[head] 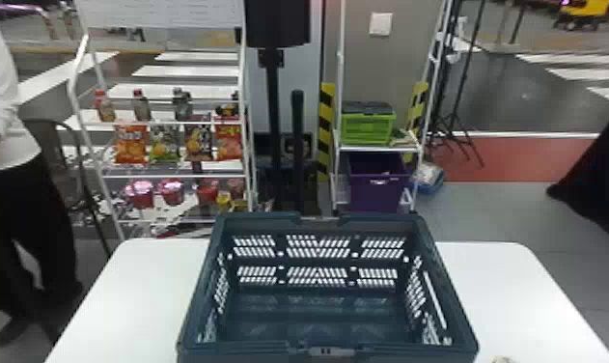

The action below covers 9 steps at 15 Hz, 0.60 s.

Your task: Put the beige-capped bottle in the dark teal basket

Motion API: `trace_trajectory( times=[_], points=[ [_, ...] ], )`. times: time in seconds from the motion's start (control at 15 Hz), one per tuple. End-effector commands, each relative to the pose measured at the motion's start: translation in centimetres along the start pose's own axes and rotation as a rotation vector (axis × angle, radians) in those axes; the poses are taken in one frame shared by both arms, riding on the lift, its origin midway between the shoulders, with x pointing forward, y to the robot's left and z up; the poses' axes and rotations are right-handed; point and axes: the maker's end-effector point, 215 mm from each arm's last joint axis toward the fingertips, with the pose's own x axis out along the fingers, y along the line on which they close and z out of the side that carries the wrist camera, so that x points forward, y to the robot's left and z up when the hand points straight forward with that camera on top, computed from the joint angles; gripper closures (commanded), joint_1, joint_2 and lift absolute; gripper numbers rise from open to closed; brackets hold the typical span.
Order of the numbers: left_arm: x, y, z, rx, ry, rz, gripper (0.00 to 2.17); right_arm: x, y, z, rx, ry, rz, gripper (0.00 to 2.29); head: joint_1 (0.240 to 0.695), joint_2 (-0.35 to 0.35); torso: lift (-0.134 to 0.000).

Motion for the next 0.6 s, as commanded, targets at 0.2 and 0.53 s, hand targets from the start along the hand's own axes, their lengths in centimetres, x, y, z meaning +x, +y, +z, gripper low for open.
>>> trace_trajectory(
  times=[0.2, 0.53],
  points=[
    [-0.1, 0.1, -0.2, 0.001, 0.003, 0.002, 0.15, -0.3, -3.1, 4.9, -0.040, -0.088, 0.025, 2.22, 0.499, 0.000, 0.000],
    [-0.1, 0.2, -0.2, 0.001, 0.003, 0.002, 0.15, 3.6, -7.0, 5.5, -0.016, 0.077, 0.062, 2.22, 0.499, 0.000, 0.000]
  ],
)
